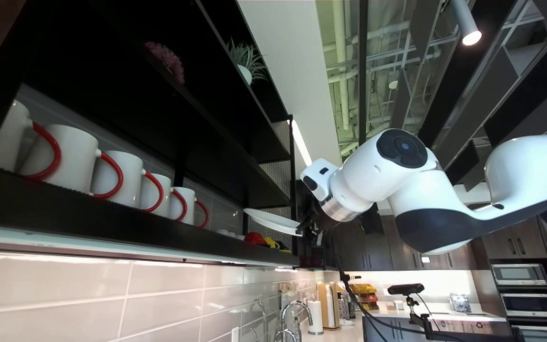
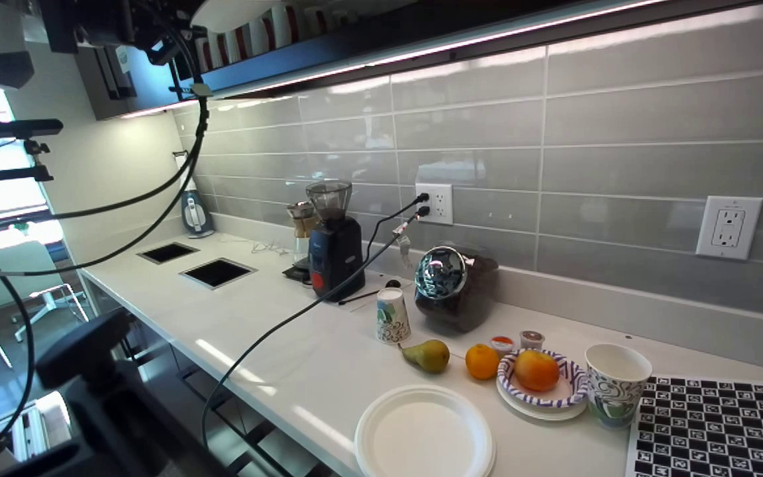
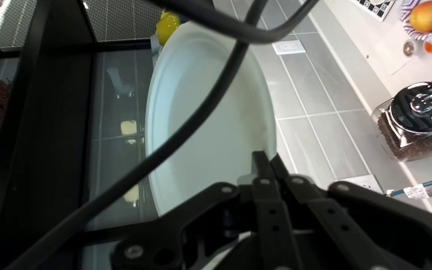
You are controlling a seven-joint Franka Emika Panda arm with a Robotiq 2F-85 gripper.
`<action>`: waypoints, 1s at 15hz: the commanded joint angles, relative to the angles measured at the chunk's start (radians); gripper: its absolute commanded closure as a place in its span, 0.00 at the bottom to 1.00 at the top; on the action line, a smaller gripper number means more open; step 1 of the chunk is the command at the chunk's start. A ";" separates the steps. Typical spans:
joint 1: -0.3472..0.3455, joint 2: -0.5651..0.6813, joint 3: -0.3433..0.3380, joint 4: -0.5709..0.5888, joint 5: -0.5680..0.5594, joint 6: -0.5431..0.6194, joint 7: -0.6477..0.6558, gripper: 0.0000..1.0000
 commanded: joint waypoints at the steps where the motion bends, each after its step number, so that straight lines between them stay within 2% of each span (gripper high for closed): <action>1: -0.025 -0.001 0.012 0.014 0.014 0.013 -0.021 0.98; 5: -0.025 0.000 0.011 0.019 0.016 0.014 -0.029 0.99; 8: -0.023 -0.003 -0.028 0.047 0.054 0.044 -0.068 0.99; 11: -0.016 -0.007 -0.106 0.118 0.166 0.112 -0.162 0.99; 15: -0.036 0.015 -0.157 0.231 0.320 0.156 -0.330 0.99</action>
